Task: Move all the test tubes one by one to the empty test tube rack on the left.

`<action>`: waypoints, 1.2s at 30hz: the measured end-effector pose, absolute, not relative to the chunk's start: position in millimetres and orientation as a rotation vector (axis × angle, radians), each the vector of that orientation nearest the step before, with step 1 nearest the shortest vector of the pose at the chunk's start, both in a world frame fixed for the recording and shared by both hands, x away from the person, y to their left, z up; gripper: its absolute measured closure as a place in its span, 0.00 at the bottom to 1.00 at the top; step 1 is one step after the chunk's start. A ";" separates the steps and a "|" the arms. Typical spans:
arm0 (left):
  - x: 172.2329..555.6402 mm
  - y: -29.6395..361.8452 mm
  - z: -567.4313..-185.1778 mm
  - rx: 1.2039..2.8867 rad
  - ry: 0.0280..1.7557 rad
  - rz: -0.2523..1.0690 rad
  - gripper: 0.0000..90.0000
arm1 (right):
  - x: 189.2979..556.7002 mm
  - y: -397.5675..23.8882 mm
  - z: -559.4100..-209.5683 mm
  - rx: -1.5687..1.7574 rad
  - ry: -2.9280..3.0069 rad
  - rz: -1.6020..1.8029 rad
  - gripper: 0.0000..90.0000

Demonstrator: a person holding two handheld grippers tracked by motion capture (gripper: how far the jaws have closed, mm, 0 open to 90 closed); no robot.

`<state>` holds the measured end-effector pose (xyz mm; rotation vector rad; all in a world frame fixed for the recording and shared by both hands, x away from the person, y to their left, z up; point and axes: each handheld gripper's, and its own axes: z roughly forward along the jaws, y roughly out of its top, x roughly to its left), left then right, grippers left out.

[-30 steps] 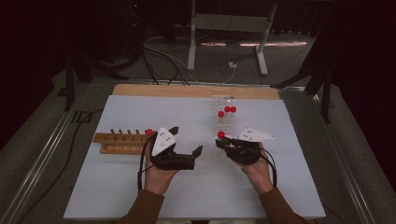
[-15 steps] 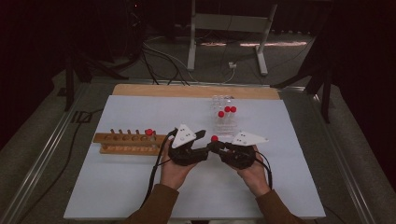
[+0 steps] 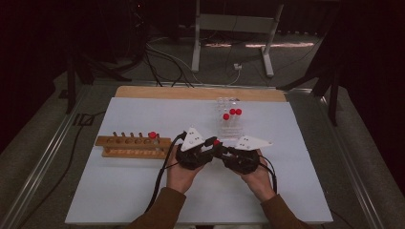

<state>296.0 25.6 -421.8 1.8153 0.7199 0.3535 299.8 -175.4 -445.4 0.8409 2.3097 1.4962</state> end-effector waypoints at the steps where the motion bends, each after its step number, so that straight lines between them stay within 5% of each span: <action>1: 295.7 26.0 -421.4 1.813 0.720 0.361 0.79 | 299.8 -175.4 -445.4 0.841 2.310 1.496 0.82; 12: 295.9 44.2 -413.1 1.777 0.771 0.405 0.79 | 301.3 -193.7 -442.7 0.899 2.251 1.505 0.25; 19: 294.0 60.7 -406.9 1.749 0.797 0.420 0.79 | 300.7 -213.6 -441.2 0.951 2.192 1.486 0.05; 36: 287.8 103.7 -401.0 1.698 0.850 0.442 0.79 | 289.9 -267.9 -452.4 1.031 2.073 1.473 0.00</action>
